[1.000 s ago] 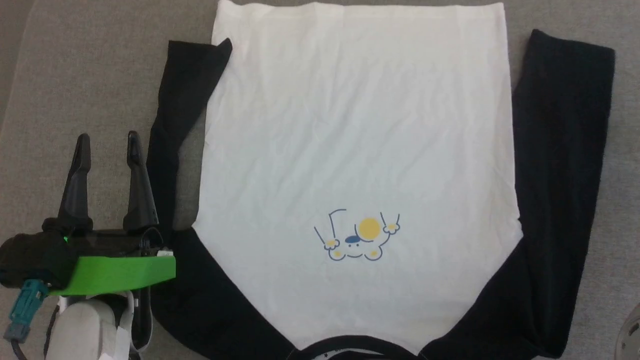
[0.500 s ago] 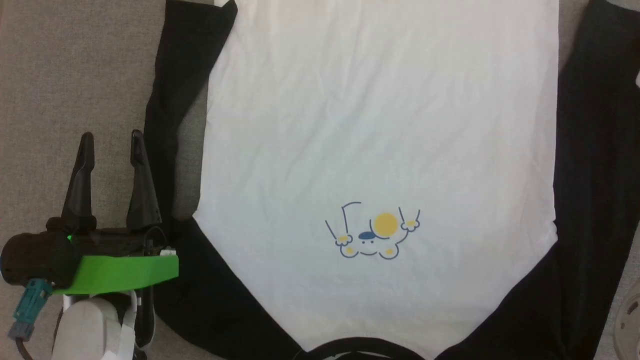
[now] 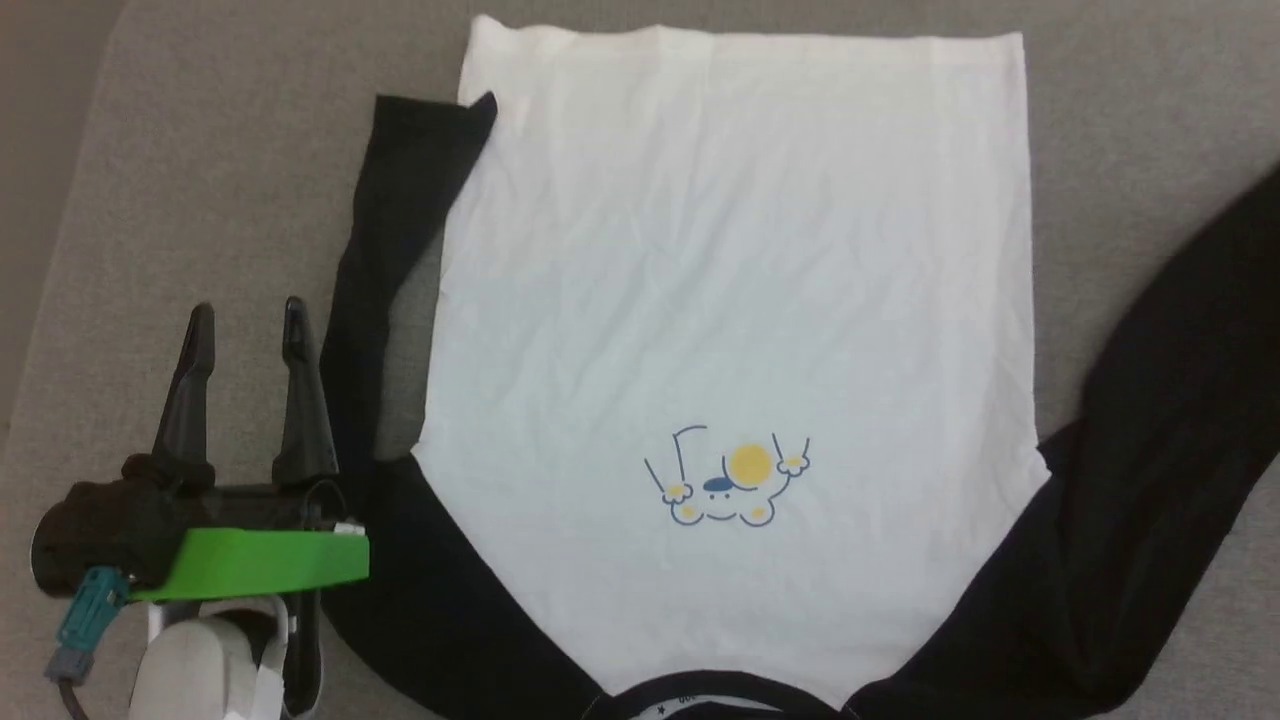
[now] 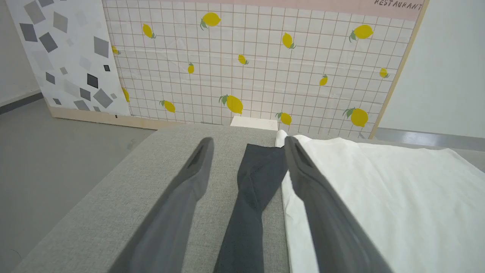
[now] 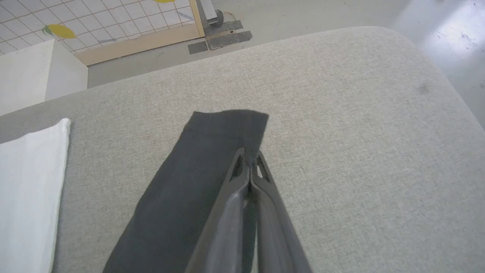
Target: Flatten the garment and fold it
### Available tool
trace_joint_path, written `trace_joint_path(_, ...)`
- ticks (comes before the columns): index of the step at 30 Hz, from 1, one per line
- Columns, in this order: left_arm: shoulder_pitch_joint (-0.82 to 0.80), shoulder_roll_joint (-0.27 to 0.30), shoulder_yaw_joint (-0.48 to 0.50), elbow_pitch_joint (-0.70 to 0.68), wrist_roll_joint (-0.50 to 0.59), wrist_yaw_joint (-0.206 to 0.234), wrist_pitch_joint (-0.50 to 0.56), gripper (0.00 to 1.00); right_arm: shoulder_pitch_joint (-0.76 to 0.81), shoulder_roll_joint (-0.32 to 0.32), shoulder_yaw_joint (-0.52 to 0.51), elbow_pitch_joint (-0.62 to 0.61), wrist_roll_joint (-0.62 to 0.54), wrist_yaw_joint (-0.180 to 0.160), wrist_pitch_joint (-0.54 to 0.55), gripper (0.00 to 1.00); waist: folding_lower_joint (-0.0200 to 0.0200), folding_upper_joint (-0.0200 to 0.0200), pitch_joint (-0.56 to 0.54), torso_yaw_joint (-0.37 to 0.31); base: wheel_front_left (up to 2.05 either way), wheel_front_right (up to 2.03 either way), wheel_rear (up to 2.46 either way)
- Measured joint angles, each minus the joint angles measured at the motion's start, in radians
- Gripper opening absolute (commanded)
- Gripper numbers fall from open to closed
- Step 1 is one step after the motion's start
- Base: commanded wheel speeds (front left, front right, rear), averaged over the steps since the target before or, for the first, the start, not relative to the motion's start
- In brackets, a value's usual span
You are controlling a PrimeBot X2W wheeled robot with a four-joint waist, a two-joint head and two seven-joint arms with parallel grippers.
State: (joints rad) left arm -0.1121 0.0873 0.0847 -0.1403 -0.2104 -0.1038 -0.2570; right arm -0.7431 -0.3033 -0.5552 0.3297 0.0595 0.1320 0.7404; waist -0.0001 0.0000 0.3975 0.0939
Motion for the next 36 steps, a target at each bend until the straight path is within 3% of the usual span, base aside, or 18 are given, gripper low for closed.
trace_joint_path(4,0.044,-0.002,0.018,0.003,0.000,-0.001,0.000,1.00,0.115,-0.038,-0.059,-0.056,0.034,0.000,0.039,0.00,0.0000,0.0000,-0.070,-0.007,0.00,0.00,0.00)
trace_joint_path(8,0.084,-0.004,0.031,0.002,0.002,-0.001,0.000,1.00,0.188,-0.010,-0.086,-0.156,0.067,0.000,0.074,0.00,0.0000,0.0000,-0.135,-0.017,0.00,0.00,0.00)
trace_joint_path(12,0.104,-0.011,0.032,0.002,0.003,-0.002,0.000,1.00,0.245,0.024,-0.030,-0.277,0.147,0.000,0.096,0.00,0.0000,0.0000,-0.189,-0.026,0.00,0.00,0.00)
trace_joint_path(20,0.141,-0.018,0.029,0.004,0.006,-0.002,0.000,1.00,0.339,0.085,0.224,-0.574,0.371,0.000,0.242,0.00,0.0000,0.0000,-0.283,-0.034,0.00,0.00,0.00)
trace_joint_path(24,0.153,-0.019,0.028,0.004,0.007,-0.002,0.000,1.00,0.339,0.110,0.351,-0.658,0.463,0.000,0.288,0.00,-0.0001,0.0000,-0.321,-0.031,0.00,0.00,0.00)
trace_joint_path(31,0.167,-0.020,0.025,0.003,0.007,-0.002,0.000,1.00,0.324,0.187,0.620,-0.629,0.534,0.000,0.290,0.00,0.0000,0.0000,-0.358,-0.010,0.00,0.00,0.00)
trace_joint_path(36,0.169,-0.021,0.015,0.003,0.007,-0.002,0.000,1.00,0.309,0.231,0.797,-0.502,0.552,0.000,0.236,0.00,0.0000,0.0000,-0.358,0.017,0.00,0.00,0.00)
